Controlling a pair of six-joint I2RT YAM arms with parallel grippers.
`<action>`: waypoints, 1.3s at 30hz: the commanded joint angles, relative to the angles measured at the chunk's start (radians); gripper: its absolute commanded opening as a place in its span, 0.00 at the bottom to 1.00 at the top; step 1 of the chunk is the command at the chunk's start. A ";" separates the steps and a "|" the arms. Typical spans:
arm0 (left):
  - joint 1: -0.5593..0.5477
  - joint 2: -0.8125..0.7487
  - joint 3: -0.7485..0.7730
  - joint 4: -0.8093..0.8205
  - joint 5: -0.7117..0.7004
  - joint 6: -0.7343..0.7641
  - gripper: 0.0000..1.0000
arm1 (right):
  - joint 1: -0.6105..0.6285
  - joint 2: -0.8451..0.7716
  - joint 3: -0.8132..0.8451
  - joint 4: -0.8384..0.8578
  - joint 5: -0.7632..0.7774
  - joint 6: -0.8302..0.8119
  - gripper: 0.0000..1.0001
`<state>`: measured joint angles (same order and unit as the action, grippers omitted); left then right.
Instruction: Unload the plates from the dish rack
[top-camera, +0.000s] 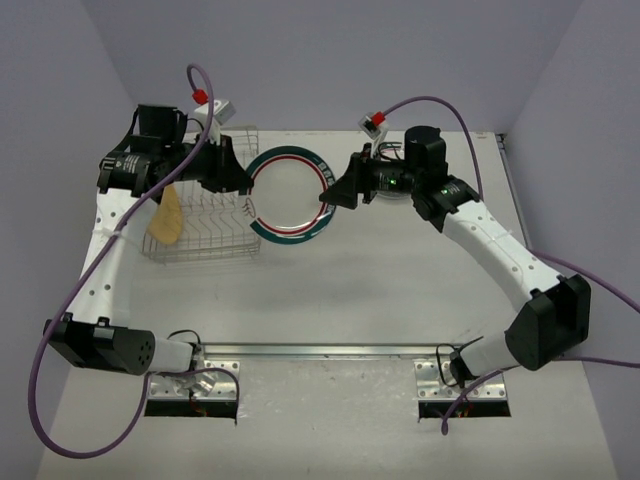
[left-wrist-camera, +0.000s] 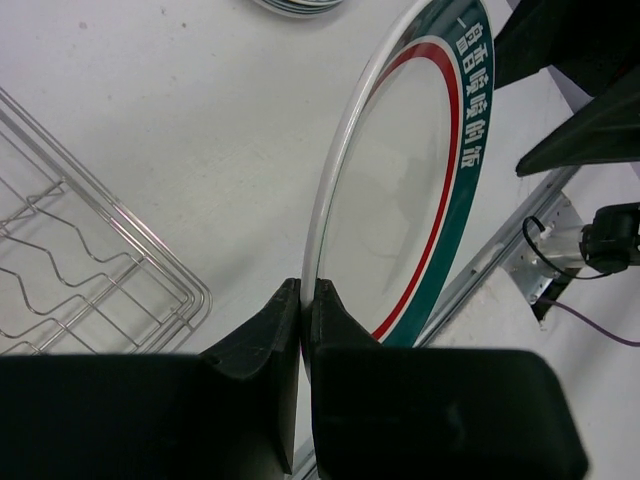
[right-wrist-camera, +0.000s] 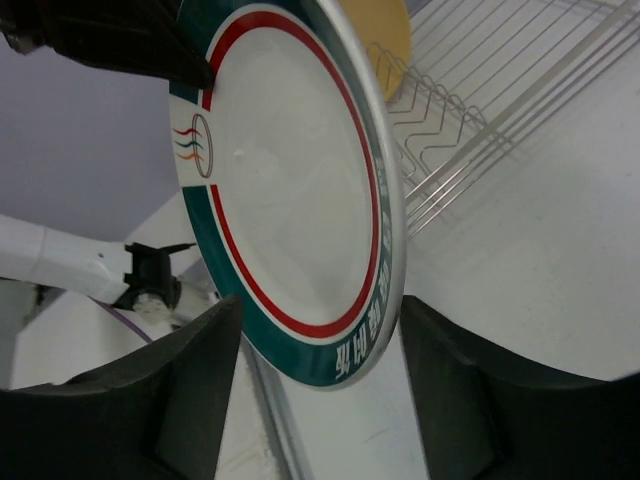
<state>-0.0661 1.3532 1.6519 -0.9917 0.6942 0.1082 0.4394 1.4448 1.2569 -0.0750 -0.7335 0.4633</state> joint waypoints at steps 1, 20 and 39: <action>0.005 -0.042 0.000 0.058 0.088 -0.001 0.00 | 0.002 0.056 0.068 0.037 -0.026 0.049 0.40; 0.008 -0.087 -0.078 0.160 -0.237 -0.062 1.00 | -0.422 0.238 0.145 -0.095 0.338 0.097 0.00; 0.014 -0.134 -0.173 0.163 -0.274 -0.047 1.00 | -0.573 0.621 0.393 -0.111 0.389 0.095 0.00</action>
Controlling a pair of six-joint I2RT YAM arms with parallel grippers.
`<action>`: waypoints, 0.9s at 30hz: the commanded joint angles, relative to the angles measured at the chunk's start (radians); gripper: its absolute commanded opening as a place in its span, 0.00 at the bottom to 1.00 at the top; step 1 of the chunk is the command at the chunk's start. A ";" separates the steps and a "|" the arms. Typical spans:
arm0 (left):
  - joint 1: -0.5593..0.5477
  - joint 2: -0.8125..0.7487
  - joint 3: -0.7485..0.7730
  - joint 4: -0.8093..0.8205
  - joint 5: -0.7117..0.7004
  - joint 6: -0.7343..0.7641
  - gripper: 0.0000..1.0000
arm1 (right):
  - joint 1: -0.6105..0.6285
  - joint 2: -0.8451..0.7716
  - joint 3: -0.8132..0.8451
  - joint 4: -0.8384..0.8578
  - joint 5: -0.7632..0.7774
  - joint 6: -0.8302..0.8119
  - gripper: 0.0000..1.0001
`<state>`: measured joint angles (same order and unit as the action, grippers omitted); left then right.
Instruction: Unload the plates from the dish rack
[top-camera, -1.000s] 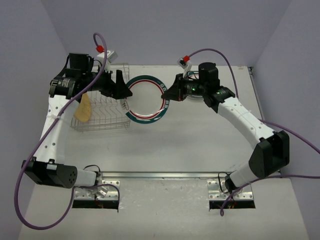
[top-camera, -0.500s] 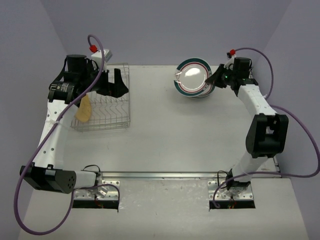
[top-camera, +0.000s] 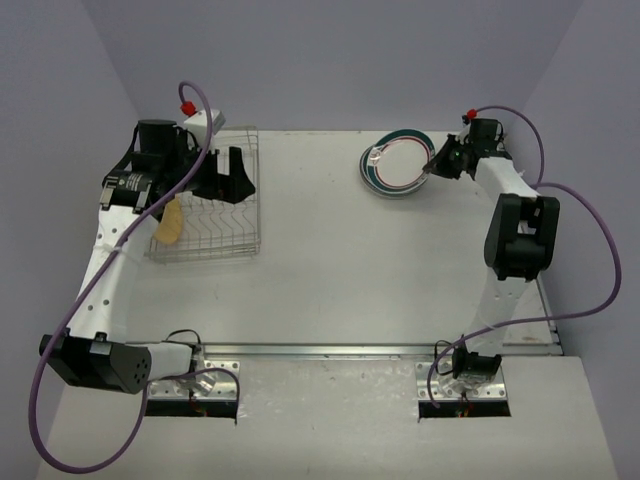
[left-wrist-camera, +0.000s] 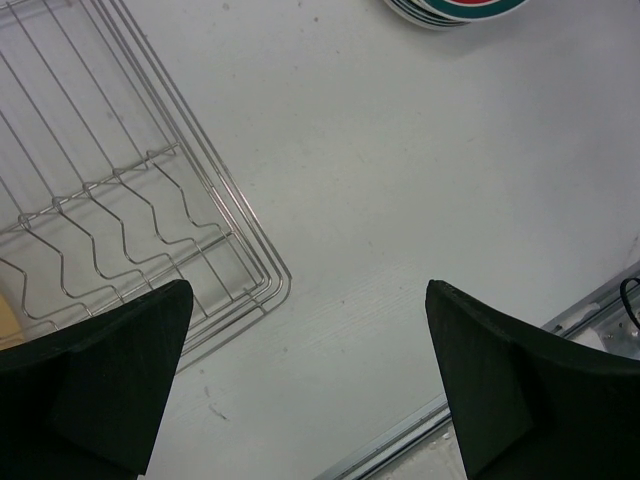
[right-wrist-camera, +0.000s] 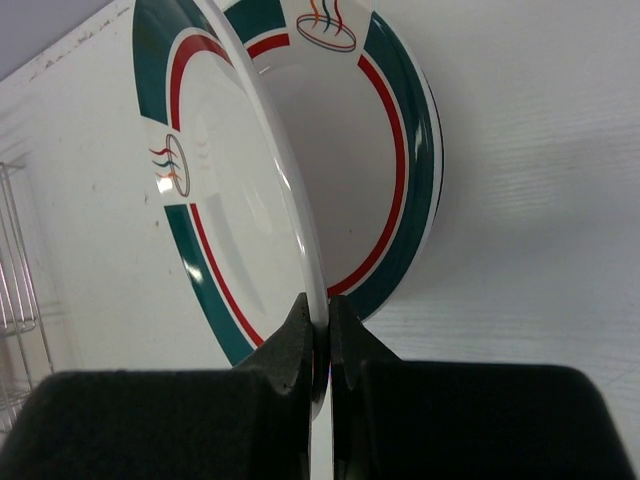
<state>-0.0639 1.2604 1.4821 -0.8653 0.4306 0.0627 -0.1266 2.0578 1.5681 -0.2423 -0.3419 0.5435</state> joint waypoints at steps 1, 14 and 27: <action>0.012 -0.042 -0.005 0.037 -0.012 -0.001 1.00 | -0.009 0.016 0.088 0.054 -0.001 0.016 0.00; 0.013 -0.040 -0.002 0.044 -0.040 -0.012 1.00 | -0.015 0.106 0.229 -0.151 0.007 -0.049 0.95; 0.123 -0.013 0.093 0.052 -0.787 -0.041 1.00 | -0.002 -0.098 0.069 -0.170 0.053 -0.168 0.96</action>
<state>-0.0329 1.2389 1.4846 -0.8322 -0.1090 0.0023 -0.1398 2.1095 1.6750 -0.4275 -0.2876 0.4421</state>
